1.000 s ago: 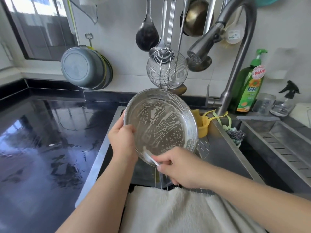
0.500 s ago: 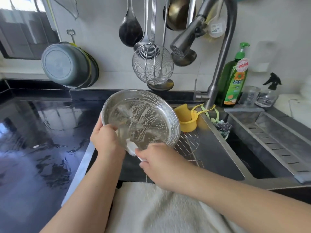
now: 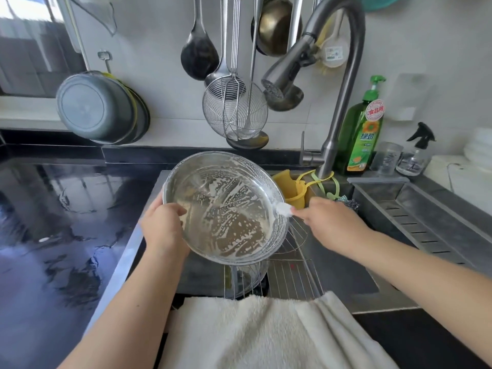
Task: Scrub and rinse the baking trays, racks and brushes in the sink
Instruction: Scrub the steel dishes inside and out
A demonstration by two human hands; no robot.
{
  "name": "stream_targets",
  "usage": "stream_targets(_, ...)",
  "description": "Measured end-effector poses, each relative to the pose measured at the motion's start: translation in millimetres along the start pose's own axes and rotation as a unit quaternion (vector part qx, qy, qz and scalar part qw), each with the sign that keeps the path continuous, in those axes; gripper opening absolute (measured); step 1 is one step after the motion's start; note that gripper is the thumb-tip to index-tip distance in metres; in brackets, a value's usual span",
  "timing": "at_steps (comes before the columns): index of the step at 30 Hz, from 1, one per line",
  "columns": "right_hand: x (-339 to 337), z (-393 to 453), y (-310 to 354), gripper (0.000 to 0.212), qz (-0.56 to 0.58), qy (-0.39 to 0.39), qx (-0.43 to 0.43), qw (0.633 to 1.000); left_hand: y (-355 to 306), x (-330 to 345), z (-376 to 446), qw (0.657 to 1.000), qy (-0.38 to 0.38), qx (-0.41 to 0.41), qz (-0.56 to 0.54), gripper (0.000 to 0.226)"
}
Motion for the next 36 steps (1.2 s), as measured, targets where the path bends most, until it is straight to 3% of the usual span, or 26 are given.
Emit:
stream_targets(3, 10, -22, 22, 0.057, 0.04, 0.087, -0.019, 0.995, -2, 0, 1, 1.0, -0.004, 0.004, -0.004, 0.062)
stream_targets(5, 7, -42, 44, 0.046, 0.137, 0.194, -0.043, 0.97, -3, 1, -1, 1.0, 0.003, 0.007, -0.02, 0.054)
stream_targets(7, -6, -51, 68, 0.042, 0.239, 0.241, -0.071, 0.938, -1, 2, -1, 0.999, 0.016, 0.004, -0.035, 0.045)
stream_targets(10, -22, -49, 112, 0.039, 0.322, 0.2, -0.115, 0.918, 5, 3, 1, 0.997, 0.023, -0.018, -0.069, 0.034)
stream_targets(14, -29, -36, 155, 0.029, 0.3, 0.127, -0.133, 0.936, 5, 2, -1, 0.99, 0.045, -0.079, -0.105, 0.03)
stream_targets(18, -41, -34, 144, 0.025, 0.224, 0.132, -0.168, 0.951, -1, 4, -2, 0.982, 0.102, -0.086, -0.133, 0.032)
stream_targets(23, -46, -39, 110, 0.038, 0.138, 0.168, -0.212, 0.953, -7, 6, -8, 0.976, 0.14, -0.116, -0.119, 0.032)
stream_targets(27, -32, -19, 129, 0.039, 0.166, 0.103, -0.232, 0.953, -4, 6, -12, 0.973, 0.152, -0.142, -0.104, 0.036)
stream_targets(33, -21, 10, 151, 0.05, 0.129, 0.031, -0.231, 0.964, 1, 4, -4, 0.966, 0.169, -0.175, -0.084, 0.068)
stream_targets(36, -26, 24, 154, 0.049, 0.114, -0.007, -0.202, 0.973, -5, 8, -10, 0.957, 0.231, -0.167, -0.054, 0.057)
Point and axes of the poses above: each hand's wrist, its own z-axis towards the middle knuckle, its own x-axis out of the palm, y = z × x, the point moved 2 cm from there along z, towards the middle knuckle, and after that the axes turned 9 degrees about x, right-handed, at the moved point
